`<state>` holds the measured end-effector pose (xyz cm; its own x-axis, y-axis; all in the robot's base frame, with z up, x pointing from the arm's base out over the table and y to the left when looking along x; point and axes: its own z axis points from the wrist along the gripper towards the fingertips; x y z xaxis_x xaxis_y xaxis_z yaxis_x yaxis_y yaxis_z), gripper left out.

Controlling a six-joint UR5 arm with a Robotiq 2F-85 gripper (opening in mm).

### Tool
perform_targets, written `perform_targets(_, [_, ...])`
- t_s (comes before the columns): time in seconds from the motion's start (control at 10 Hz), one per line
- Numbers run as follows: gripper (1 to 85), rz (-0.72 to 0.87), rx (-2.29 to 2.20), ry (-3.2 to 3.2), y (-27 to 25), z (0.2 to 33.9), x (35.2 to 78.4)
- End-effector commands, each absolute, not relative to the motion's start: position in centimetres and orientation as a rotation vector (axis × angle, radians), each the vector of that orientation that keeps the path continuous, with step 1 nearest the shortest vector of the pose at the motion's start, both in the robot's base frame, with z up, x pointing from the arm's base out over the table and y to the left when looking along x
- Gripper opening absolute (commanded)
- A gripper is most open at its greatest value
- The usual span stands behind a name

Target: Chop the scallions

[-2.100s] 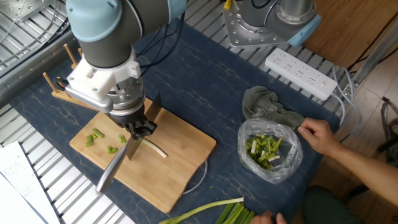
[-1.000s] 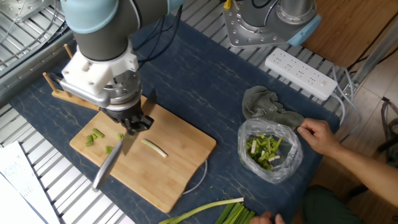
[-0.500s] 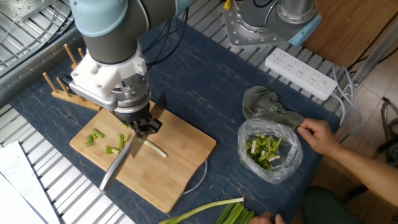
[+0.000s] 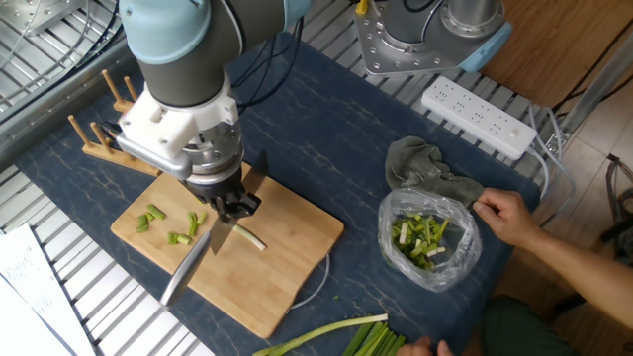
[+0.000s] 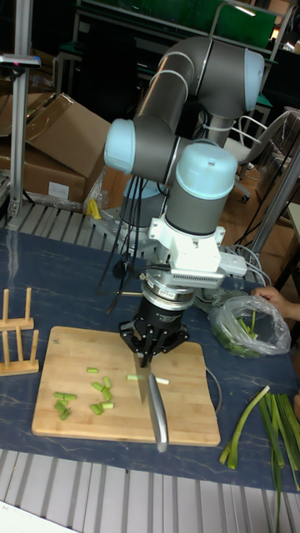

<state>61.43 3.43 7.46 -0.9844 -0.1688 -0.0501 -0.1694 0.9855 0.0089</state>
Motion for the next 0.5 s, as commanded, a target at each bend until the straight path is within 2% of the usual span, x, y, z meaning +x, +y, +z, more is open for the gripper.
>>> perform_targets(0.0, [1.7,0.027,-0.259,3.058,3.23,6.76,62.19])
perform_targets(0.4, [1.7,0.012,-0.258,3.033,2.96,6.16,62.89])
